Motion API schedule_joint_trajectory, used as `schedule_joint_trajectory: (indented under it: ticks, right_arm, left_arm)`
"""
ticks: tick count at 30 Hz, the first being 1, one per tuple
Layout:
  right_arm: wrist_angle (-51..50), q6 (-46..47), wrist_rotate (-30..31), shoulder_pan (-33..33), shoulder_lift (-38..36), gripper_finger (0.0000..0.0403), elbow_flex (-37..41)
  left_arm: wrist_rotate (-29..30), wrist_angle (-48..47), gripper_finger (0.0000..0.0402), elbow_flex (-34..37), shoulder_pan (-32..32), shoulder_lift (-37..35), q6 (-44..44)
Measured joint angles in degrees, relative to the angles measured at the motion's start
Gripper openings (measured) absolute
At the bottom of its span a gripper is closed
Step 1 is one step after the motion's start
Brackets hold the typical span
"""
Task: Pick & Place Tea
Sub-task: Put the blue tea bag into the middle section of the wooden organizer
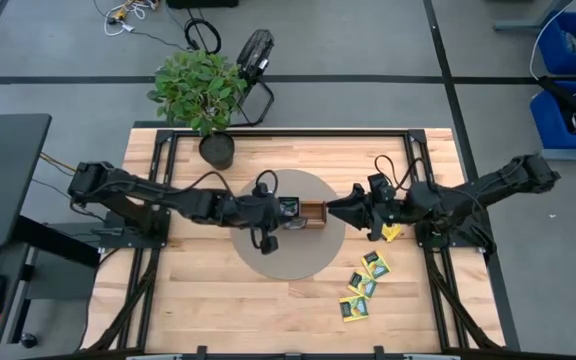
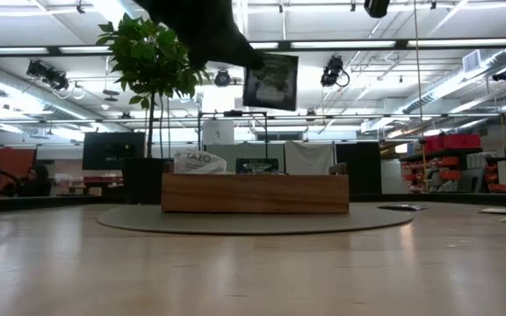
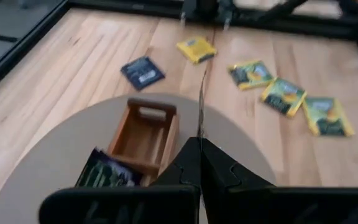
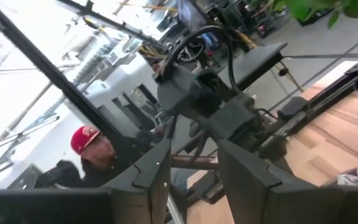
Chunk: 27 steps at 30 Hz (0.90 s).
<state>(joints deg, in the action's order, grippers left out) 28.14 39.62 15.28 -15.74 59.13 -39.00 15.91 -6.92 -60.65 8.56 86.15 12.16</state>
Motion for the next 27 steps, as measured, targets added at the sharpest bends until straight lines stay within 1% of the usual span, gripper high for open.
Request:
schedule_joint_trajectory:
  ticks: [4,6,8,11,14,18,21,24,27]
  right_arm:
    - [0.02,0.62,3.19,-0.81,0.11,0.0141,0.00]
    - [0.07,1.62,3.78,-0.88,0.63,0.0141,0.01]
    - [0.08,2.23,3.79,-0.88,1.46,0.0141,0.02]
    - [-0.37,2.43,3.85,-0.83,2.99,0.0141,0.02]
    - [-3.44,3.61,6.04,-0.59,3.84,0.0141,0.07]
    - [-9.35,5.73,8.90,0.14,3.87,0.0141,-0.21]
    - [-17.16,5.70,9.54,1.26,4.00,0.0140,-3.16]
    - [-26.97,2.72,7.29,3.38,4.80,0.0134,-8.43]
    - [-35.95,-1.10,3.77,5.84,6.69,0.0119,-13.90]
  left_arm:
    - [-3.16,6.87,0.0001,2.81,-1.66,-0.52,-0.03]
    - [-4.93,8.12,0.0001,4.42,-2.30,-1.17,0.03]
    - [-8.05,10.31,0.0001,6.27,-2.76,-2.12,0.23]
    - [-10.53,11.82,0.0001,9.74,-3.08,-5.61,0.17]
    - [-12.89,13.01,0.0002,13.55,-4.23,-9.86,0.04]
    - [-16.26,13.49,0.0002,16.51,-7.20,-14.61,-1.38]
    - [-19.51,13.61,0.0002,17.05,-9.62,-15.12,-2.78]
    - [-20.29,13.98,0.0002,17.07,-11.81,-14.66,-5.24]
    - [-20.22,14.73,0.0002,17.08,-13.82,-13.11,-7.72]
